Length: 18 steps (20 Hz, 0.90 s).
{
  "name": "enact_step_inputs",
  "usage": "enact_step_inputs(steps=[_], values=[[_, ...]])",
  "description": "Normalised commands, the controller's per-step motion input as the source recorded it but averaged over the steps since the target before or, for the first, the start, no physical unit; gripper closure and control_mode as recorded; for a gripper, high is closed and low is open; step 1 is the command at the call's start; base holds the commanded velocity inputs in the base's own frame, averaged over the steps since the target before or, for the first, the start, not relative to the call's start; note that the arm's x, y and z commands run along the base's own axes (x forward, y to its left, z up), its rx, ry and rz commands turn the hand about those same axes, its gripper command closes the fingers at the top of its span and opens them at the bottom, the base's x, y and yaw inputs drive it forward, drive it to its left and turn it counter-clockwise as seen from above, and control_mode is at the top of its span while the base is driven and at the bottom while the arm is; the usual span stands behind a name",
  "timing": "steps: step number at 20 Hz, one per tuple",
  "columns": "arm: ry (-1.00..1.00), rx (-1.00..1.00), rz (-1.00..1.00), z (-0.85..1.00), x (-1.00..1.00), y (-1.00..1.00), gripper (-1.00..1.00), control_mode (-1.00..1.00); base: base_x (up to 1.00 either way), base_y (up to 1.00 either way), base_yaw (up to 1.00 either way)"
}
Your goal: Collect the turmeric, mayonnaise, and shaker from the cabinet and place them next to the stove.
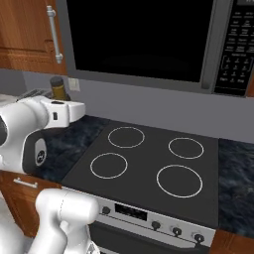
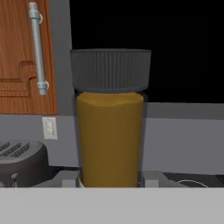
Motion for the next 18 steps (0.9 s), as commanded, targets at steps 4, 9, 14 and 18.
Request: enact_step_inputs(steps=[4, 9, 14, 18], values=[[0.0, 0.0, 0.41, -0.65, 0.35, 0.0, 1.0, -1.0, 0.0, 0.0, 0.0], [0.01, -0.02, 0.55, -0.63, 0.24, 0.07, 1.0, -1.0, 0.0, 0.0, 0.0], [0.0, -0.04, 0.5, -0.43, 0.21, 0.36, 1.0, -1.0, 0.0, 0.0, 0.0], [-0.13, -0.02, 0.32, -0.42, 0.14, 0.64, 1.0, -1.0, 0.0, 0.0, 0.0]])
